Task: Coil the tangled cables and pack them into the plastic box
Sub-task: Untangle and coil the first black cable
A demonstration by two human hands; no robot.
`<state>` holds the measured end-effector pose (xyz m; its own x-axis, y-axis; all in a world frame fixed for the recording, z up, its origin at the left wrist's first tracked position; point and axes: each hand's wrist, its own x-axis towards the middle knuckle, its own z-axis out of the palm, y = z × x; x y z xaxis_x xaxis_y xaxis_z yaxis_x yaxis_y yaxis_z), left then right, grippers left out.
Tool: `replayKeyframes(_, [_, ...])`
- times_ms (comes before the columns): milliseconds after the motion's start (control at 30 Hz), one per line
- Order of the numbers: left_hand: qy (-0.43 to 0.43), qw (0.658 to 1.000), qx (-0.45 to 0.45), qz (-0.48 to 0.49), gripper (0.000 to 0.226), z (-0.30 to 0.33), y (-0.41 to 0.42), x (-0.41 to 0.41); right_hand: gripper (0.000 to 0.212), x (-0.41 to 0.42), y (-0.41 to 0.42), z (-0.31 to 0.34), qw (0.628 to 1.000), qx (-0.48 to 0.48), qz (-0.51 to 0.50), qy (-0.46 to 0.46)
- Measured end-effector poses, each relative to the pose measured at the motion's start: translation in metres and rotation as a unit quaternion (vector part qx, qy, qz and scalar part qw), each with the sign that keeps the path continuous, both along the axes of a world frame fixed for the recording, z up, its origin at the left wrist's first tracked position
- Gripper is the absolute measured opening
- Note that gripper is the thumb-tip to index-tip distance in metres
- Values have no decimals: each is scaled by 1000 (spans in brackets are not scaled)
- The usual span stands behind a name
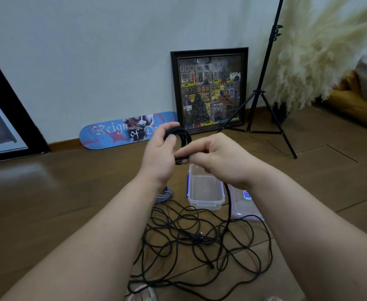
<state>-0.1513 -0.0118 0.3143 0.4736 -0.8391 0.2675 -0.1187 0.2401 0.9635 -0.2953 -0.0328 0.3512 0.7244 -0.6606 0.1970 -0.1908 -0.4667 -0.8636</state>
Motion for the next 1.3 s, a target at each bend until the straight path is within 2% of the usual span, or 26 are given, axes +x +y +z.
replayKeyframes(100, [84,995,6,-45,30,0,1,-8,23,2,-3,-3,990,75,-25,-120])
replayKeyframes(200, [106,993,6,-60,30,-2,1,-19,20,7,-16,-15,979,39,-115,-162])
replayKeyframes(300, [93,993,6,-68,33,-5,-1,-27,13,9,-23,-24,969,23,-167,-181])
replayKeyframes(367, [75,994,8,-73,31,-5,-1,-28,8,9,-25,-26,964,15,-195,-178])
replayKeyframes(533, [42,996,3,-74,25,-5,-1,-28,11,9,-28,-31,955,18,-237,-175])
replayKeyframes(733, [26,999,-19,-19,24,-7,-4,-27,9,5,-31,-34,957,35,-222,-181])
replayKeyframes(800, [38,999,-33,-20,25,-5,-4,-29,13,6,-32,-36,961,-1,-229,-156])
replayKeyframes(933, [71,994,-60,-54,28,0,-2,-39,37,13,-21,-46,966,-84,-224,-100])
replayKeyframes(1067, [97,990,-70,-68,29,-1,0,-47,36,22,-15,-56,933,-181,-288,-115])
replayKeyframes(1200, [94,989,-56,-103,25,-4,2,-46,31,26,-20,-57,917,-194,-321,-138])
replayKeyframes(1300, [51,993,-45,-93,26,-3,2,-42,30,27,-22,-59,920,-180,-319,-143])
